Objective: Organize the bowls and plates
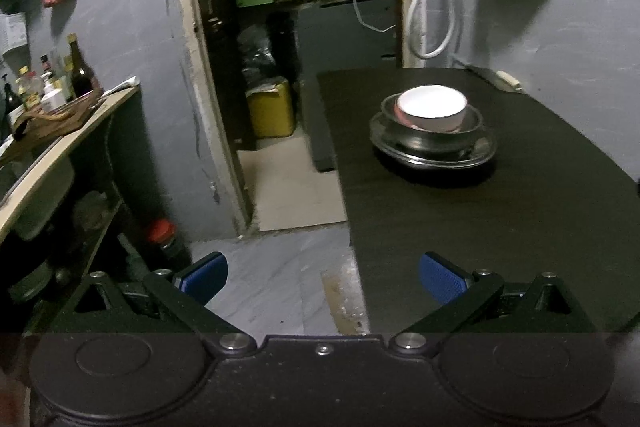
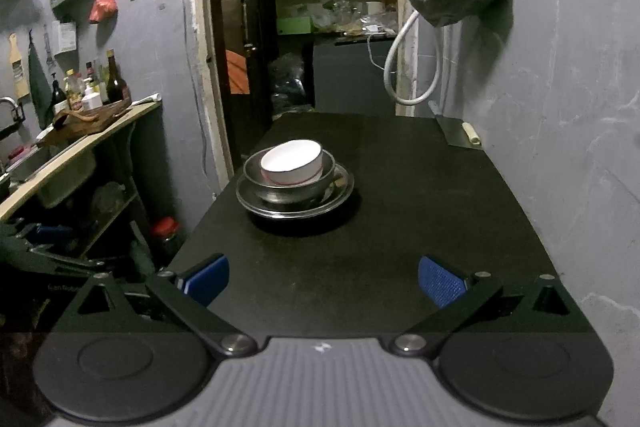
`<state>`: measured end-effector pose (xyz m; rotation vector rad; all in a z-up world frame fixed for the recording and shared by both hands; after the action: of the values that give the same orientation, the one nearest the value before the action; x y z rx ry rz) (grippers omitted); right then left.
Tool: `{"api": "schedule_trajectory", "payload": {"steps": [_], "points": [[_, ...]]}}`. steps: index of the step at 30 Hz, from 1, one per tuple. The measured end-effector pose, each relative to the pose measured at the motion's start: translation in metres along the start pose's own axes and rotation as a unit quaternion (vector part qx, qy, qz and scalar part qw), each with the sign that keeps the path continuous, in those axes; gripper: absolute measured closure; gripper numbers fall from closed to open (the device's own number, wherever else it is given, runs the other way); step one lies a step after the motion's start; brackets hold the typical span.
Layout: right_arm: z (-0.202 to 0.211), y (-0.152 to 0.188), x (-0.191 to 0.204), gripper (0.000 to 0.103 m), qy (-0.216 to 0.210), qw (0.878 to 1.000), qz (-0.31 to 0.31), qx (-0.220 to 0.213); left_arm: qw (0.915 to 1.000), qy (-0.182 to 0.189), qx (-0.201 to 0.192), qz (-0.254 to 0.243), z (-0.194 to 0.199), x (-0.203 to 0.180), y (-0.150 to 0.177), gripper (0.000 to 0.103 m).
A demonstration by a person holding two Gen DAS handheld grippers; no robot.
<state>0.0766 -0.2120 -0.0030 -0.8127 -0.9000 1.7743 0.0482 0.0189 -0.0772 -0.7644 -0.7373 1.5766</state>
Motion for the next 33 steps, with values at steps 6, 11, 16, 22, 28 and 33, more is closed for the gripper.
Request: {"api": "schedule_trajectory", "payload": {"steps": [6,11,16,22,28,33], "points": [[0.003,0.007,0.007,0.0,-0.008,1.0,0.017,0.004,0.9999,0.01,-0.005,-0.003,0.0,-0.009,0.002,0.001],[0.0,0.014,0.002,0.0,-0.006,1.0,0.008,0.017,0.9999,0.013,0.005,-0.01,-0.003,-0.012,0.006,0.001],[-0.002,0.015,0.001,0.0,-0.004,1.0,0.005,0.02,0.9995,0.02,0.01,-0.02,-0.005,-0.015,0.009,0.001],[-0.006,0.019,0.004,0.0,-0.004,0.999,0.007,0.035,0.9995,0.022,0.011,-0.02,-0.006,-0.013,0.01,0.001],[-0.01,0.024,0.01,0.0,-0.008,0.999,0.006,0.047,0.9994,0.019,0.017,-0.025,-0.009,-0.01,0.011,0.001],[-0.011,0.027,0.014,0.0,-0.008,0.999,0.007,0.052,0.9993,0.021,0.02,-0.025,-0.011,-0.007,0.013,0.001]]}}
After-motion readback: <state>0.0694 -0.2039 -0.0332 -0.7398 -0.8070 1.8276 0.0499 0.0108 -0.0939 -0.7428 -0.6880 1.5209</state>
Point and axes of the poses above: each gripper's, at about its wrist camera, not at the fingertips, and z roughly against the way its jaws point, x to its left, y to its underside, the point moved 9 cm from there along -z, roughly the way its jaws point, and after that the axes turned 14 degrees about y, right-handed, at the moved point
